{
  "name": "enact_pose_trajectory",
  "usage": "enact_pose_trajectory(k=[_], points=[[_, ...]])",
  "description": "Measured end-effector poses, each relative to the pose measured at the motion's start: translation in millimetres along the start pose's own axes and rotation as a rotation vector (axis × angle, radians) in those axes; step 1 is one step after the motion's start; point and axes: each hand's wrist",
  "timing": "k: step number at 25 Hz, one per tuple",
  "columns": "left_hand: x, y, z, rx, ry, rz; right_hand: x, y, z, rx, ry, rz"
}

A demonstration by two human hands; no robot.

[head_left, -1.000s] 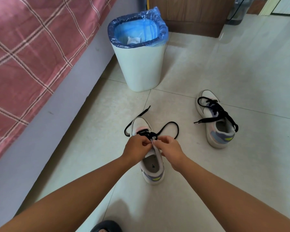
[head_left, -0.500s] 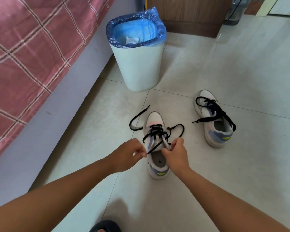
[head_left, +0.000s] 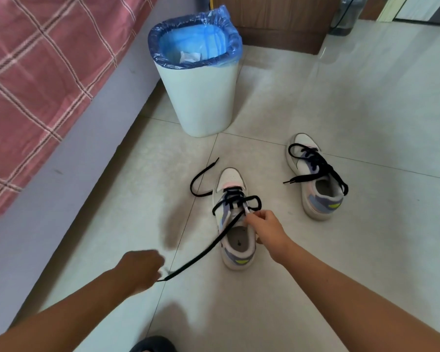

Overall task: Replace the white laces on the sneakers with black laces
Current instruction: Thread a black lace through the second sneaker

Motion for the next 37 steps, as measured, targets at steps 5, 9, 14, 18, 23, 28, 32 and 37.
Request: enact_pose_trajectory(k=[5,9,14,18,23,28,32,37], points=[[-25.6,-75.6,63.9,0.452,0.152,0.536,-16.2,-1.3,-3.8,-0.412,0.165,-0.043],[-55.1,-96.9,107.7,0.503,0.101,0.493,-24.9,-2.3,-13.6,-0.665,0.176,0.060],[-77.1,-99.4,111.4,0.462,-0.004,0.474,-21.6,-8.0,-23.0,-0.749,0.071,-0.003],[-78.7,-97.7,107.4,0.549,0.042,0.465,-9.4,-3.3,-16.0,-0.132,-0.050,-0.047],[-75.5,-88.5,106.3,0.515,0.119,0.555,-11.5,1.6,-9.6,-0.335,-0.047,-0.050],[-72.8,-80.0,106.3,0.553,0.135,0.563,-13.5,-5.1,-11.6,-0.542,-0.057,0.021],[-72.2,-79.5,107.8,0.536,0.124,0.553,-8.7,-7.2,-13.2,-0.408,-0.123,0.264],[-67.6,-82.8,109.6,0.657,0.135,0.543,2.6,13.3,-4.4,-0.197,-0.082,0.146]])
Point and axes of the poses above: each hand's wrist, its own x-axis away from the middle knuckle, its own y-axis out of the palm, z = x × y, and after that the axes turned 6 degrees about -z, right-handed
